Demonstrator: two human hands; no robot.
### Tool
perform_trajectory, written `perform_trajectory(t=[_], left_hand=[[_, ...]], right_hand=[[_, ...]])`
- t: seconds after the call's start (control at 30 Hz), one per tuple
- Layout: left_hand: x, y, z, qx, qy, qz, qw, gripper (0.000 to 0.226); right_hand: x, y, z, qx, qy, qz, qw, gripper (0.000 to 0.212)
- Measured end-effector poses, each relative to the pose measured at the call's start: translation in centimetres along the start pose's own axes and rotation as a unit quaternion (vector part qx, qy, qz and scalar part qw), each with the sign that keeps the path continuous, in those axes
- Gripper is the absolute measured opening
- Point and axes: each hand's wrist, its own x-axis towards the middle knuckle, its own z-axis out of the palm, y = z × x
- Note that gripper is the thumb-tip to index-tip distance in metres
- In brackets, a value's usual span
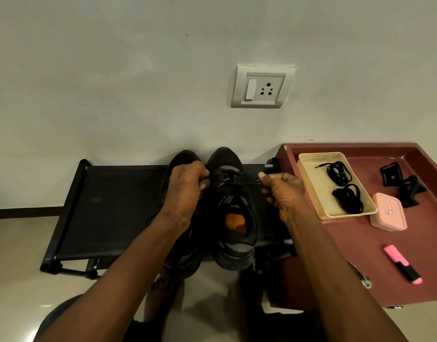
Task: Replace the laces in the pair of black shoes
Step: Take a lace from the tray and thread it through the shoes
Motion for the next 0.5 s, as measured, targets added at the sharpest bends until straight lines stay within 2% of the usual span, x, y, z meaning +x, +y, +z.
perform_trajectory(t=[0.2,0.5], left_hand=[[-1.4,-0.7,-2.4,0.121,-0.007,0.051,0.991,0.041],[-1.6,-1.9,-4.6,0.181,0.007,0.061,0.982,0.046]], right_hand=[[1.6,1.8,0.2,-0.072,0.059,-0.041,0.995,0.025],[2.4,3.1,1.3,-0.151,0.123,-0.069,0.978,0.022]])
